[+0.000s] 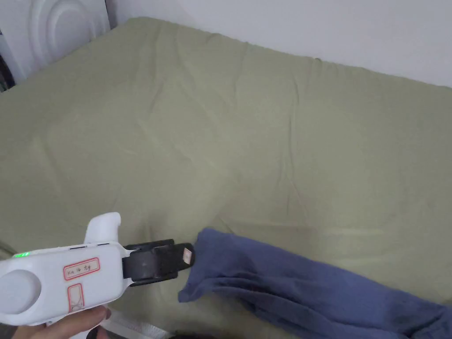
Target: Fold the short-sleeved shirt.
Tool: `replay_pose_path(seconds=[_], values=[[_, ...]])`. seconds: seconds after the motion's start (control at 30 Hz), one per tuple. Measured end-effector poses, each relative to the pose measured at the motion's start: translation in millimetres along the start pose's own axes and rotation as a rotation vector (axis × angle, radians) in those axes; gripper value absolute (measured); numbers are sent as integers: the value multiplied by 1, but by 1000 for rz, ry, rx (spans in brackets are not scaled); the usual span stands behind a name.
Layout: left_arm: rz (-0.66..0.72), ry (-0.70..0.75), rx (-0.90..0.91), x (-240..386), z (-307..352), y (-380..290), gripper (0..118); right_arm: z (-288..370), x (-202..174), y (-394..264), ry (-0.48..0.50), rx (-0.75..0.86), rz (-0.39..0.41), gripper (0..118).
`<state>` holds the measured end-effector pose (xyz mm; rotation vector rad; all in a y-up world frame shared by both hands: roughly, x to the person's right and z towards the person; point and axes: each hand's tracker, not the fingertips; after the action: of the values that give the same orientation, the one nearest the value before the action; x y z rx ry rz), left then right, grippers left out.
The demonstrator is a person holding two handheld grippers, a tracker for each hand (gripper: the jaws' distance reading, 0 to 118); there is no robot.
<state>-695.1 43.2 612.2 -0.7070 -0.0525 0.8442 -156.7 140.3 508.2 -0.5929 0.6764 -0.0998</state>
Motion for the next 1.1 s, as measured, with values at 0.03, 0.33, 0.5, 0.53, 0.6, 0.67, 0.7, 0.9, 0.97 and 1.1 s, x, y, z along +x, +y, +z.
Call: replay_pose_path(seconds=[0.03, 0.33, 0.5, 0.53, 0.6, 0.67, 0.7, 0.9, 0.97, 1.1], values=[[25, -41, -61, -12, -14, 4, 118, -4, -1, 0, -4, -12, -7, 0], [307, -356, -210, -98, -110, 26, 118, -22, -17, 5, -45, -71, -5, 0], [259, -440, -262, -79, -140, 44, 118, -31, -18, 8, -48, -93, -34, 0], [238, -447, -290, -75, -147, 45, 118, -33, -19, 7, -53, -94, -32, 0], [164, -433, -377, -55, -149, 46, 118, -36, -21, 9, -57, -101, -32, 0], [36, -352, -443, -40, -157, 49, 87, -36, -21, 8, -43, -93, -44, 0], [23, -255, -465, -38, -162, 45, 9, -36, -22, 7, -32, -91, -48, 0], [-8, -125, -353, -32, -151, 39, 8, -35, -18, 2, -23, -86, -61, 0], [30, -101, -320, -35, -136, 40, 8, -32, -15, 0, -12, -80, -72, 0], [-24, 81, -230, -25, -104, 47, 8, -25, -8, -6, -4, -65, -76, 0]])
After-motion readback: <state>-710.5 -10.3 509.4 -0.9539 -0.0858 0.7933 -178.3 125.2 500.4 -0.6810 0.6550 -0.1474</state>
